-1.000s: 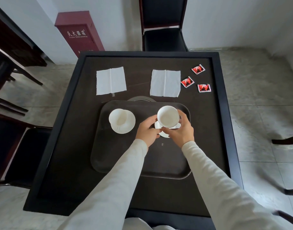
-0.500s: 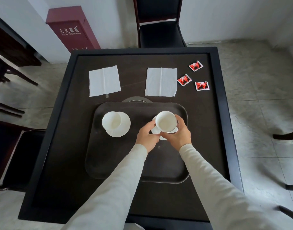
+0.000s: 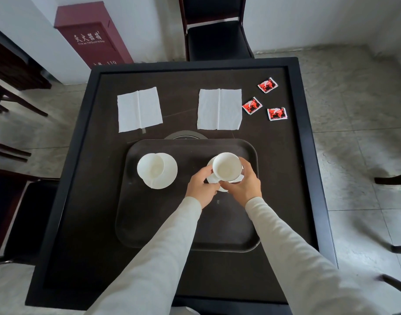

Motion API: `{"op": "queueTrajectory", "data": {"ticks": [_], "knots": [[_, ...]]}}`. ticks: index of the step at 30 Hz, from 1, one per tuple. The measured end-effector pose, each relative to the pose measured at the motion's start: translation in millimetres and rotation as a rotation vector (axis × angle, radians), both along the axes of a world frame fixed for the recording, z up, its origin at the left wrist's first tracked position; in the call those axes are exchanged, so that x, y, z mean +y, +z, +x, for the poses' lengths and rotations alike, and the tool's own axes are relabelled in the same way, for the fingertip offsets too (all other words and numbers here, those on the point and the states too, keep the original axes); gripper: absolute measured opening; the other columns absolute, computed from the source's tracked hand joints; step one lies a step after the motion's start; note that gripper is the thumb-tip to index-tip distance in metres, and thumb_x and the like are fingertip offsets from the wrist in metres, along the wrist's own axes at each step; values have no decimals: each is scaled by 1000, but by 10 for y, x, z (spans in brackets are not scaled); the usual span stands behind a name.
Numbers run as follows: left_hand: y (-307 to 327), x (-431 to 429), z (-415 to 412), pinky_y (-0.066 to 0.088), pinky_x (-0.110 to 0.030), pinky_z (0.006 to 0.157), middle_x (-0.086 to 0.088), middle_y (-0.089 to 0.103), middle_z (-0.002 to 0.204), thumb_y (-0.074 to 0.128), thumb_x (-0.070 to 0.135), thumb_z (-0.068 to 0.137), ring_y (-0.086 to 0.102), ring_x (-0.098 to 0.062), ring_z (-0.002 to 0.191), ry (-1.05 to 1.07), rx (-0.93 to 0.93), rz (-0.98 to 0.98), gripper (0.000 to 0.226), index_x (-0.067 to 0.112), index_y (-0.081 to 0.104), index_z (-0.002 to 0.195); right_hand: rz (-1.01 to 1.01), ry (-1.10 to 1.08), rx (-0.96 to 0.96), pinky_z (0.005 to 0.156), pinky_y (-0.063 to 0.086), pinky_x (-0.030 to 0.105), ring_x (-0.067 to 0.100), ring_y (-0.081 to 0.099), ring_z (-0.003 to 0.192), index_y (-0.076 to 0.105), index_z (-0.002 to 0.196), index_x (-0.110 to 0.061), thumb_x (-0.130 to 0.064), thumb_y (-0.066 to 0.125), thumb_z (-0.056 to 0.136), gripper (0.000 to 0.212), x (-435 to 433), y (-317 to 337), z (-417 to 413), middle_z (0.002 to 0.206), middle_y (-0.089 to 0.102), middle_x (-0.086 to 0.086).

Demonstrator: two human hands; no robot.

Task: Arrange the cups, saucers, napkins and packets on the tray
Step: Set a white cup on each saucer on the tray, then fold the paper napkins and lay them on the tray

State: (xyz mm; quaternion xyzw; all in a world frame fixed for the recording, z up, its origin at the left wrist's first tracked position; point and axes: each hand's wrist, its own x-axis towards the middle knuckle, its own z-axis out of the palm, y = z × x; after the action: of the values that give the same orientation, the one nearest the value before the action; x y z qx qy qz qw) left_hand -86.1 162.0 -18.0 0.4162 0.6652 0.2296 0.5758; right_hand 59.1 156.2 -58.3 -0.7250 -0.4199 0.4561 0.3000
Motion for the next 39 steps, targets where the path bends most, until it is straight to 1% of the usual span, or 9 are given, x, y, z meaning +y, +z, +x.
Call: {"op": "queueTrajectory", "data": {"ticks": [3,9,13,18,21,29,32,36,39], "knots": [[-22,14,-15,58,-36,94,8,59,136,63,3,93,57,-21,120,-5,9,-3,57,37,57,138,-7,0,3,89,44,28,12,51,105,41,142,-38,-29,92,69,89,8,-10,-21,117,54,-14],[-42,38,-16,56,-24,82,11,58,132,63,6,96,58,-20,118,-3,-1,-5,52,36,57,138,-14,-14,15,88,44,27,12,52,105,42,141,-39,-29,91,69,88,15,-42,-25,116,55,-13],[-53,60,-29,58,-34,92,7,59,135,62,5,95,59,-21,119,2,-12,-6,52,34,58,139,-10,-15,12,88,43,25,12,51,106,42,141,-39,-27,92,69,88,39,-47,-33,116,54,-13],[-66,72,-31,58,-37,95,5,58,136,61,5,96,58,-23,120,24,-17,-8,50,31,58,139,-11,-15,15,78,40,17,13,52,104,43,140,-40,-26,92,68,88,43,-50,-35,114,56,-13],[-79,57,-31,58,-41,97,6,59,136,61,5,96,59,-25,122,35,-23,-16,48,31,60,137,-16,-17,12,81,43,21,14,52,102,42,140,-41,-28,92,68,88,37,-48,-25,113,55,-14],[-78,42,-38,60,-33,90,6,60,135,62,8,97,61,-21,117,18,-4,-5,46,32,60,136,-24,-2,22,86,44,25,12,51,104,41,140,-41,-31,93,68,89,14,-54,-18,115,54,-14],[-59,30,-30,60,-31,88,6,59,135,62,9,97,62,-21,117,14,4,-6,46,31,60,137,-28,12,18,86,42,22,11,51,104,40,141,-41,-32,92,69,89,17,-42,-29,115,53,-16],[-41,25,-8,59,-39,95,5,58,139,66,13,96,62,-25,120,25,20,-24,46,33,57,137,-48,10,26,74,35,6,8,52,100,38,140,-44,-36,93,67,92,23,-26,-30,109,51,-23],[-15,-6,-22,59,-34,91,6,59,140,68,19,96,64,-23,118,16,43,-31,47,33,54,138,-69,22,40,75,43,11,9,61,98,34,144,-45,-43,94,62,101,-4,-14,-17,117,52,-19]]}}
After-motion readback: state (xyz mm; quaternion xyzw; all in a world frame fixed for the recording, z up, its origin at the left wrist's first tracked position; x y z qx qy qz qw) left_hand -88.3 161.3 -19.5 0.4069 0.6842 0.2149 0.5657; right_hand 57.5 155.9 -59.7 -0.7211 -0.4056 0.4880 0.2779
